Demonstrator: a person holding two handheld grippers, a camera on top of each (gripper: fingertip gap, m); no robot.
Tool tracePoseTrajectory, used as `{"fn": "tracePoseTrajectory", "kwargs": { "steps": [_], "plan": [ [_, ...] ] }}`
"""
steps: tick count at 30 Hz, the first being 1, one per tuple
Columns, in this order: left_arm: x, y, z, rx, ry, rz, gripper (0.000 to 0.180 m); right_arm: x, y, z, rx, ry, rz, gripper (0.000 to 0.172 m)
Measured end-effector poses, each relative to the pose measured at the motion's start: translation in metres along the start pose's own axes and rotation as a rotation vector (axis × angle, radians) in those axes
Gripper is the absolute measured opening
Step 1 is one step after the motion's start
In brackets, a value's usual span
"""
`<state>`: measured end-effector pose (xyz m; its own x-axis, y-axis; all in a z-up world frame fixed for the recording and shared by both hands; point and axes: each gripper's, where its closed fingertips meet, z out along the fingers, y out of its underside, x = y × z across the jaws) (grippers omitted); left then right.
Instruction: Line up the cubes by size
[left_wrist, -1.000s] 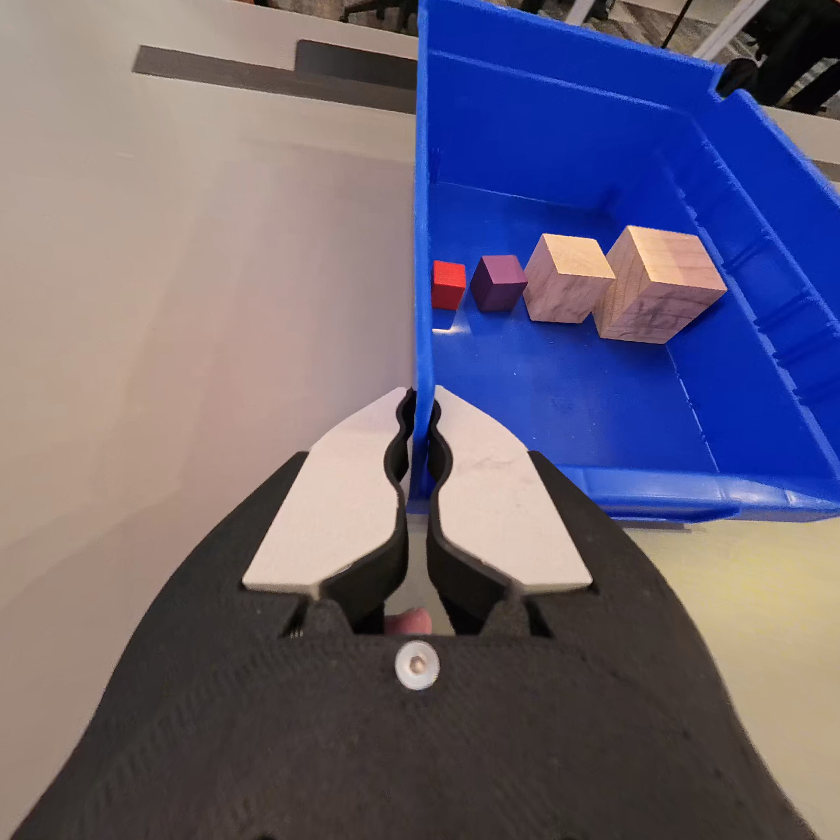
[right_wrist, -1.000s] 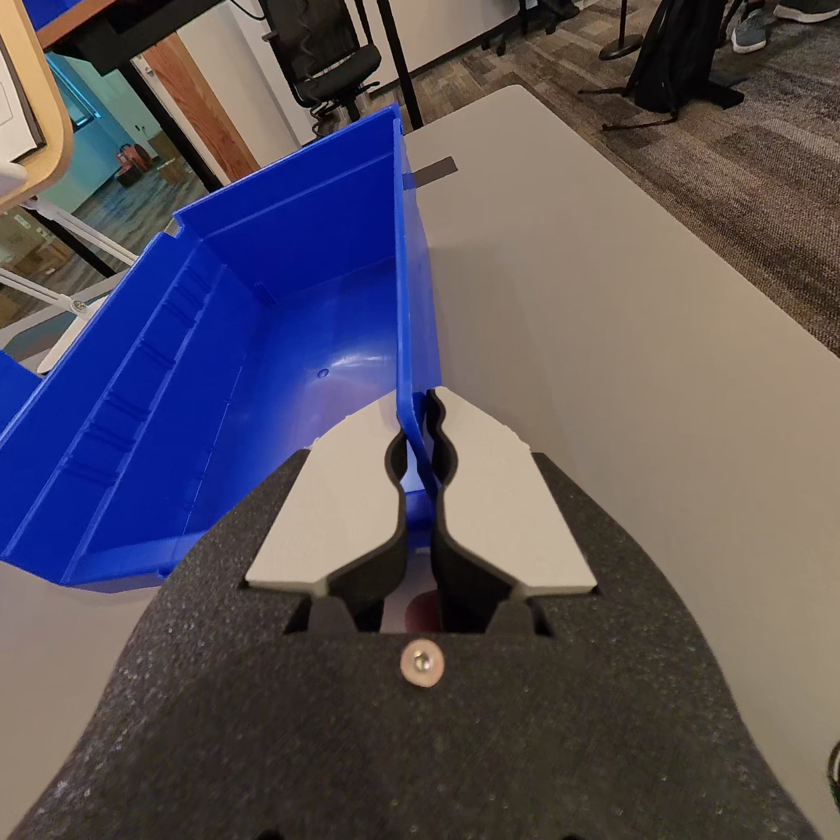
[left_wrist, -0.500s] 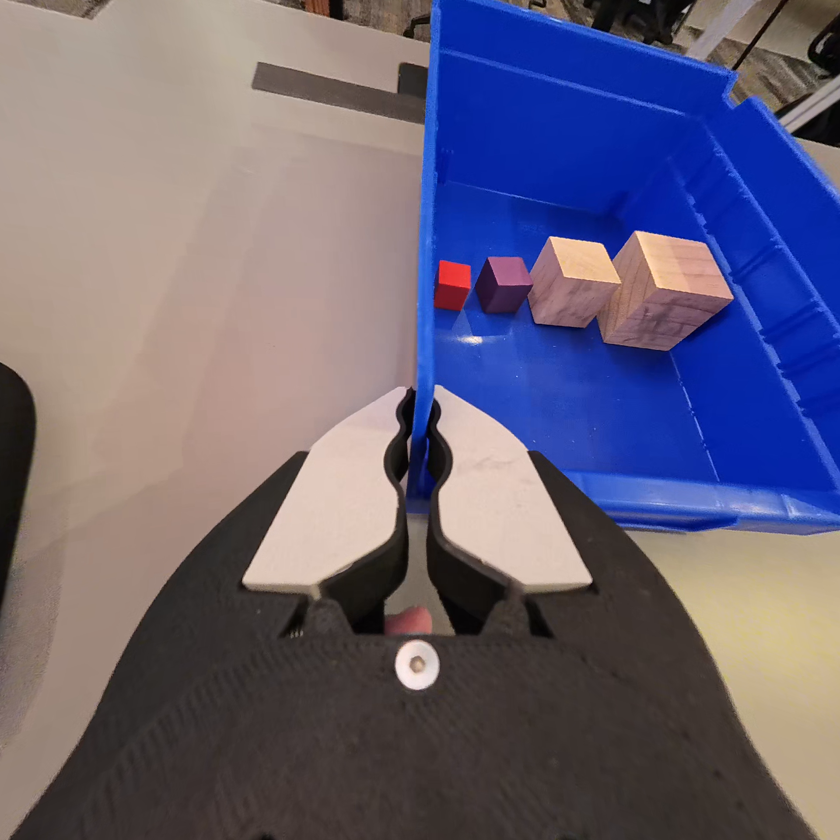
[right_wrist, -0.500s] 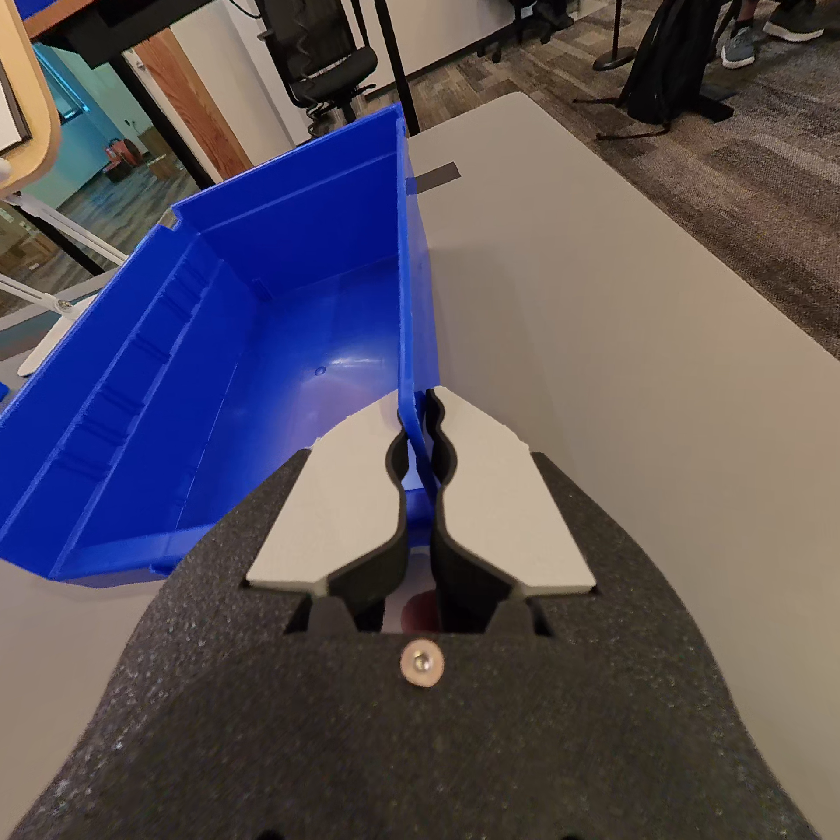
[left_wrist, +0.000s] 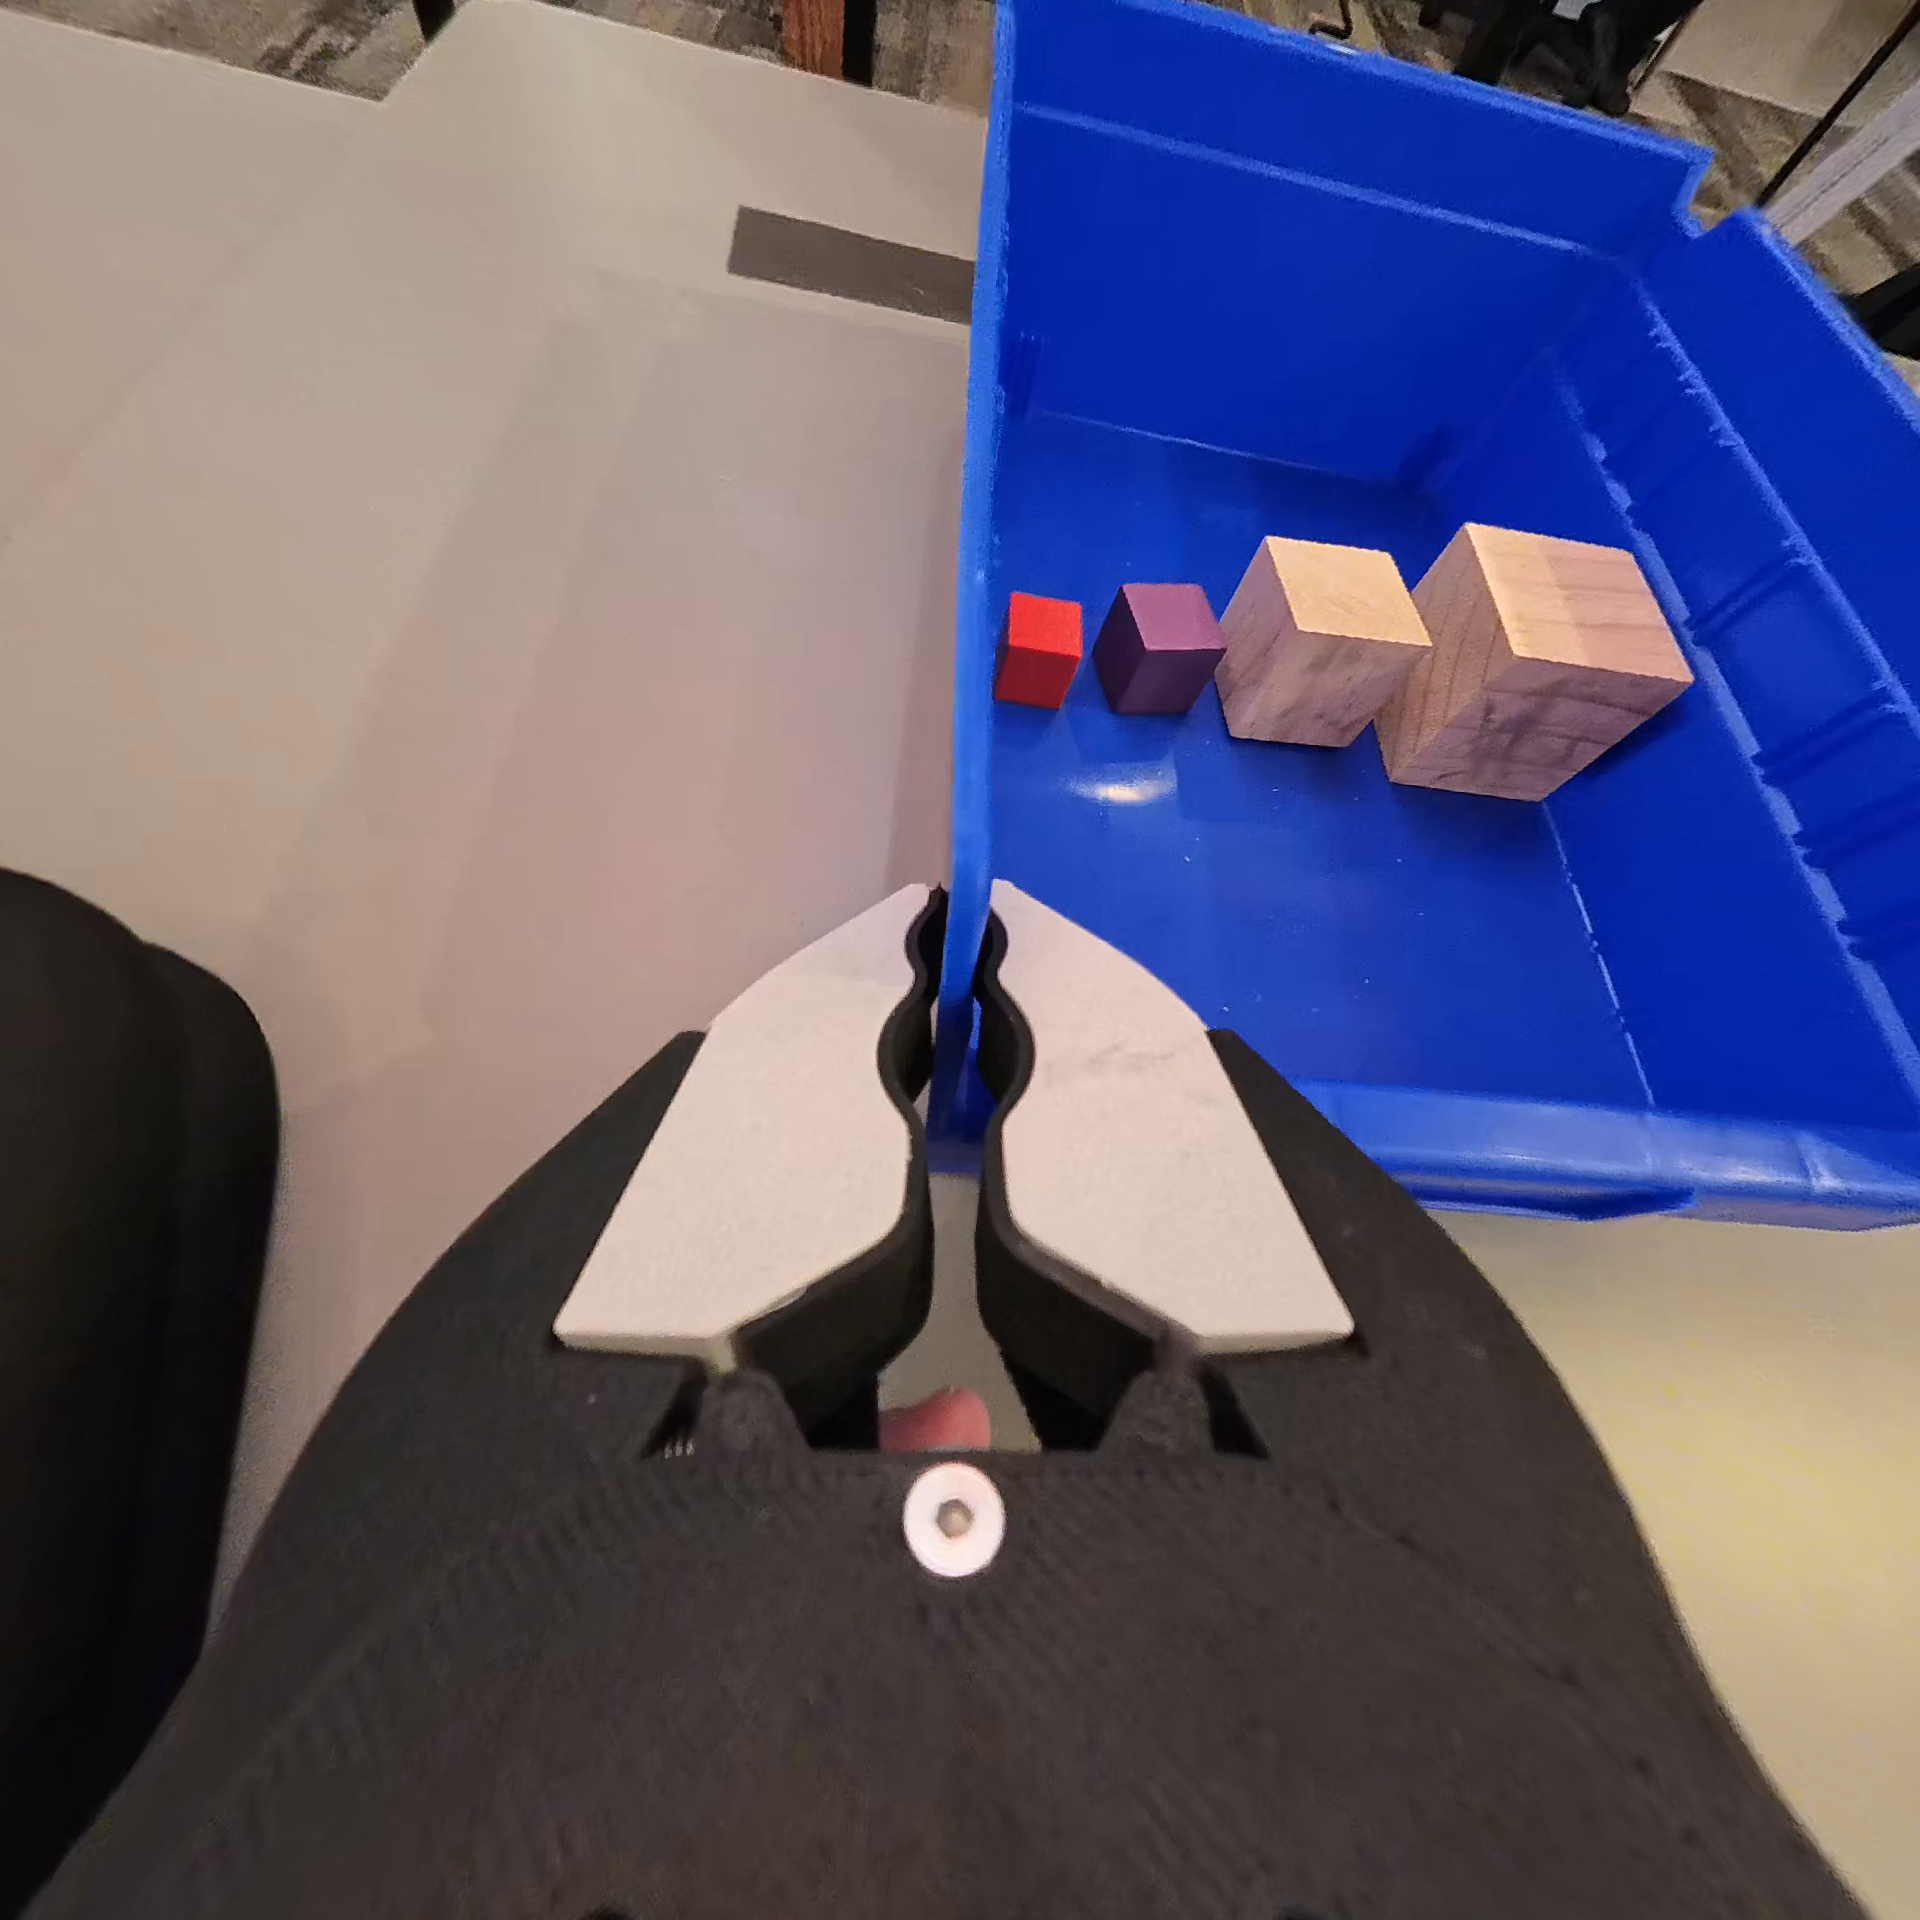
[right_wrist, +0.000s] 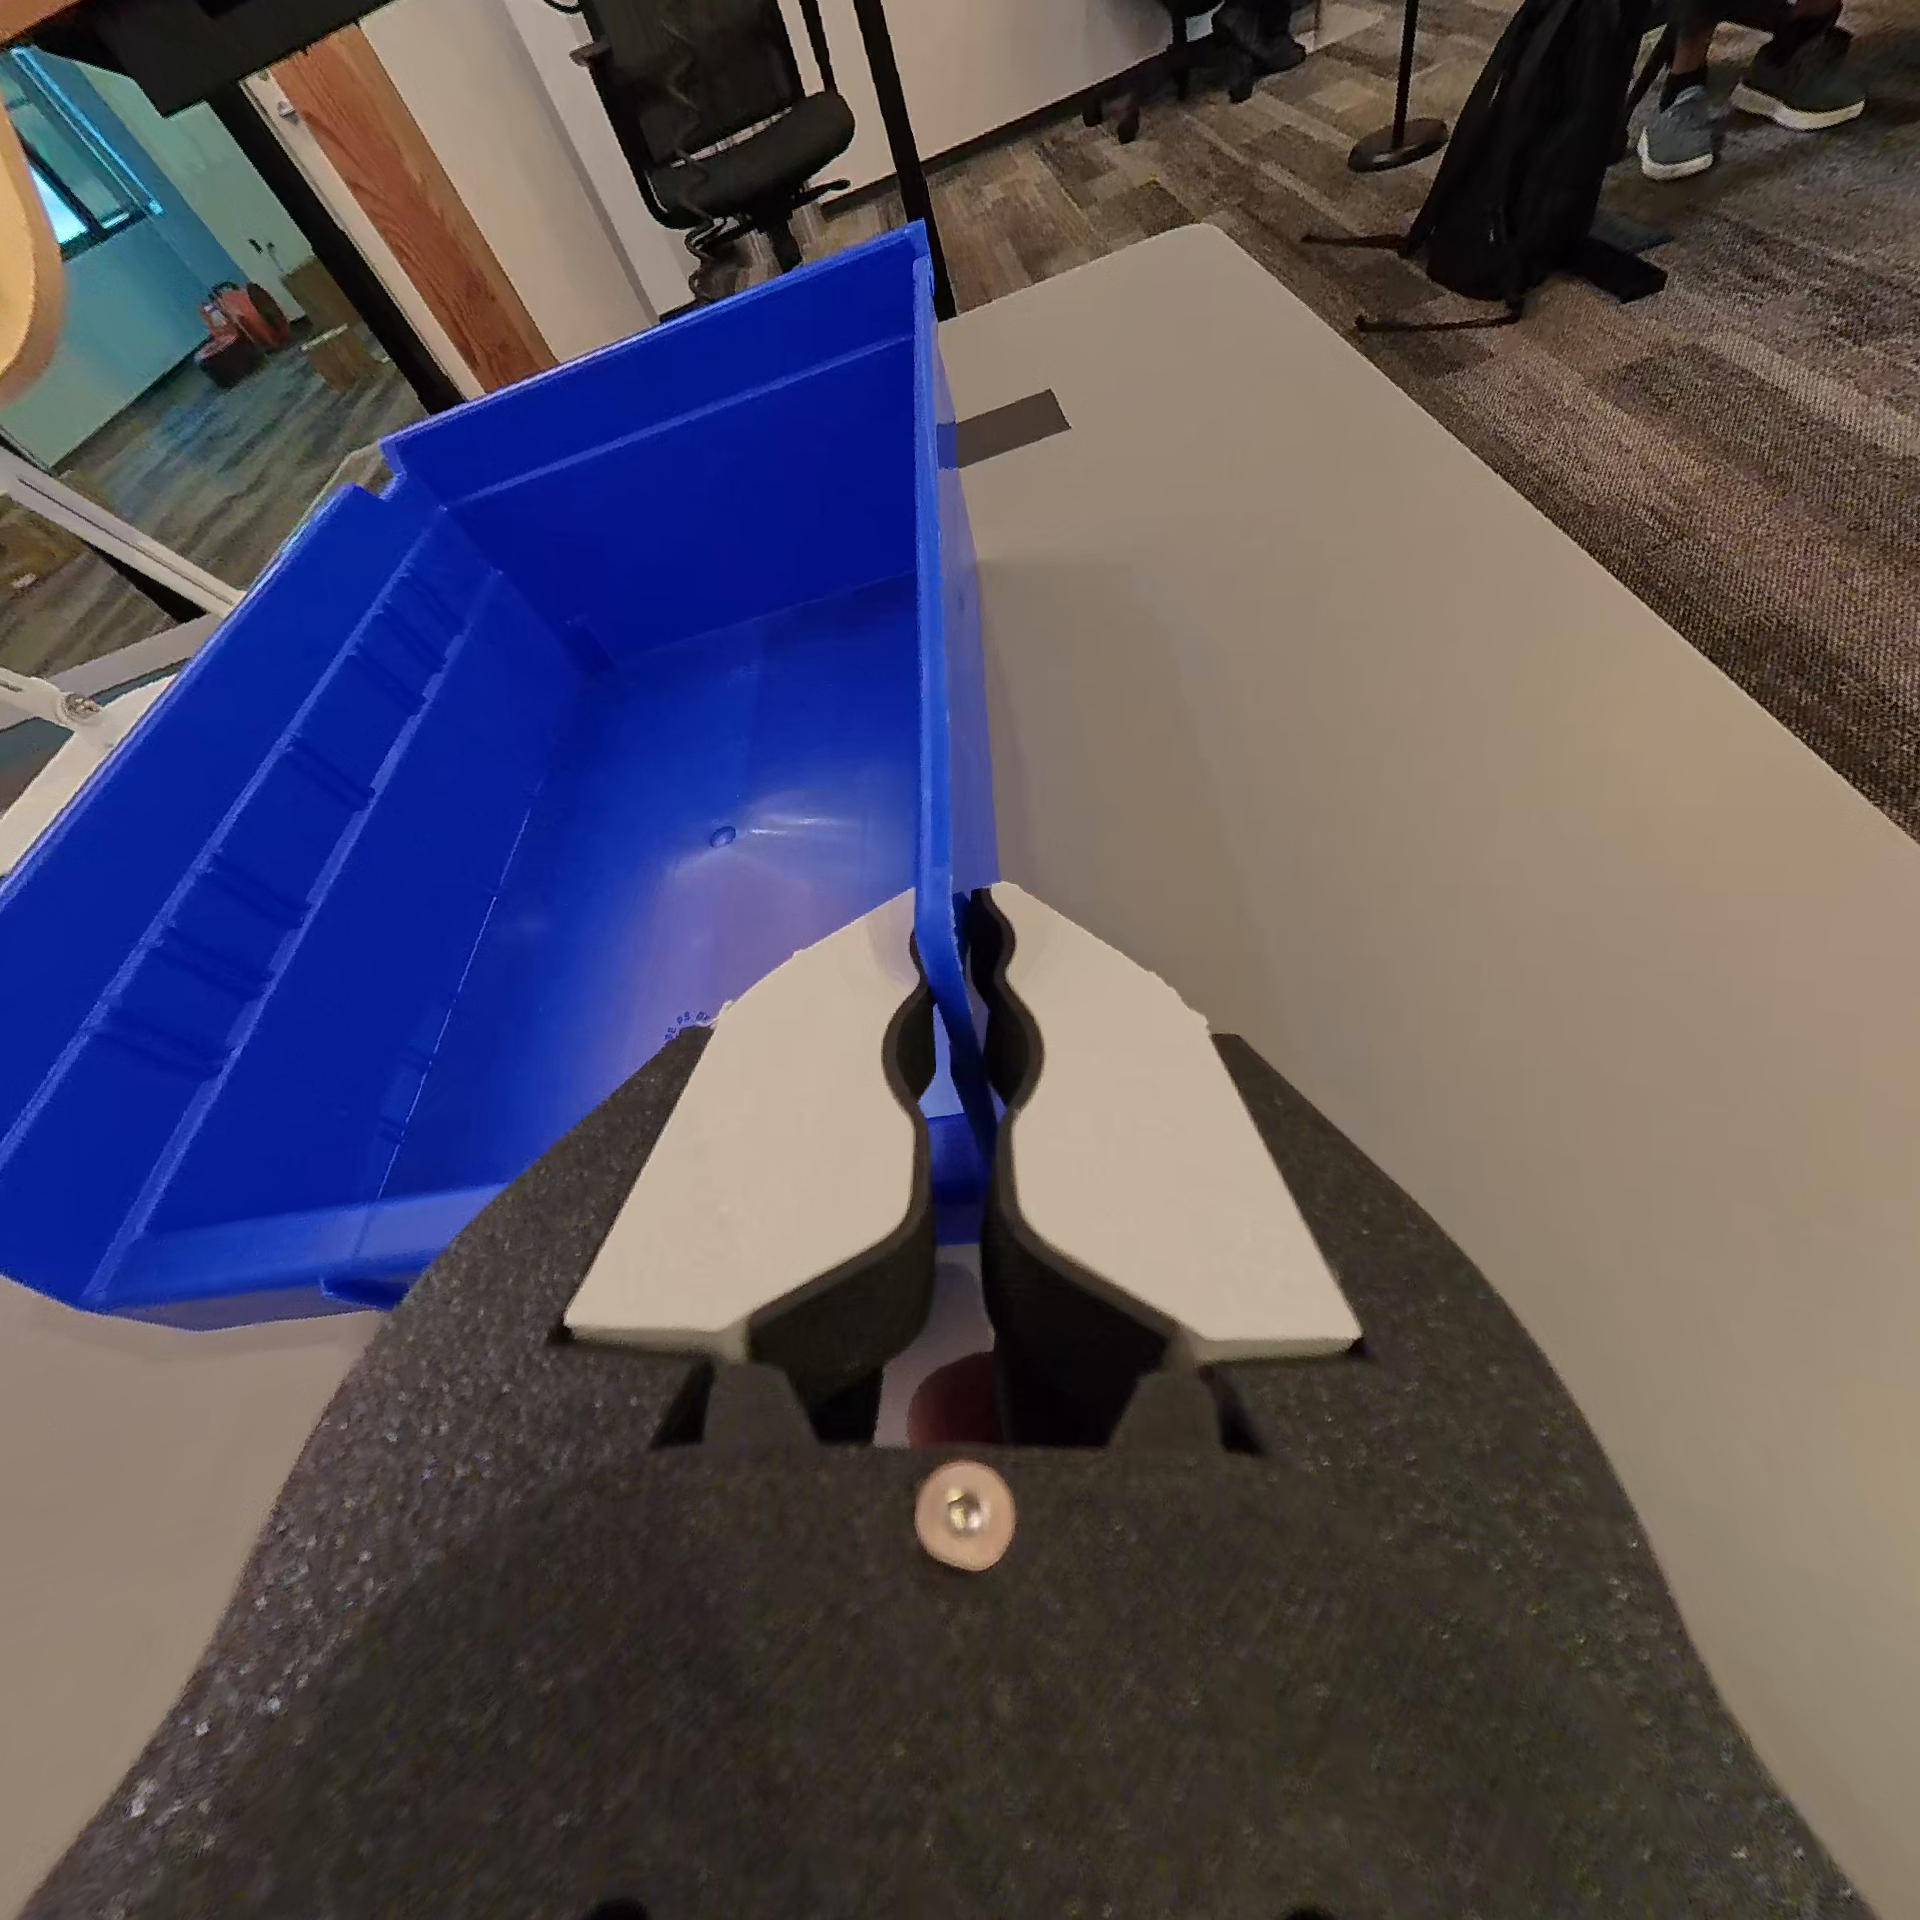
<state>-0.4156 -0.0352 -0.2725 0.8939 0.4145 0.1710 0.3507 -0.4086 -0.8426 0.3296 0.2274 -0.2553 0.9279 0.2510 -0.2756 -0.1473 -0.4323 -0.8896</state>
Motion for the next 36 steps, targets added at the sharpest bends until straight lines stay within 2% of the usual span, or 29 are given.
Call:
{"fn": "tracePoseTrajectory", "kwargs": {
  "steps": [22,36],
  "plan": [
    [-0.028,-0.034,0.047,0.005,-0.008,-0.019,0.003,-0.005,-0.025,0.066,-0.014,-0.018,-0.033,0.003],
    [-0.036,-0.048,0.069,0.003,0.002,-0.01,0.003,-0.006,-0.037,0.095,-0.022,-0.041,-0.059,0.003]
  ]
}}
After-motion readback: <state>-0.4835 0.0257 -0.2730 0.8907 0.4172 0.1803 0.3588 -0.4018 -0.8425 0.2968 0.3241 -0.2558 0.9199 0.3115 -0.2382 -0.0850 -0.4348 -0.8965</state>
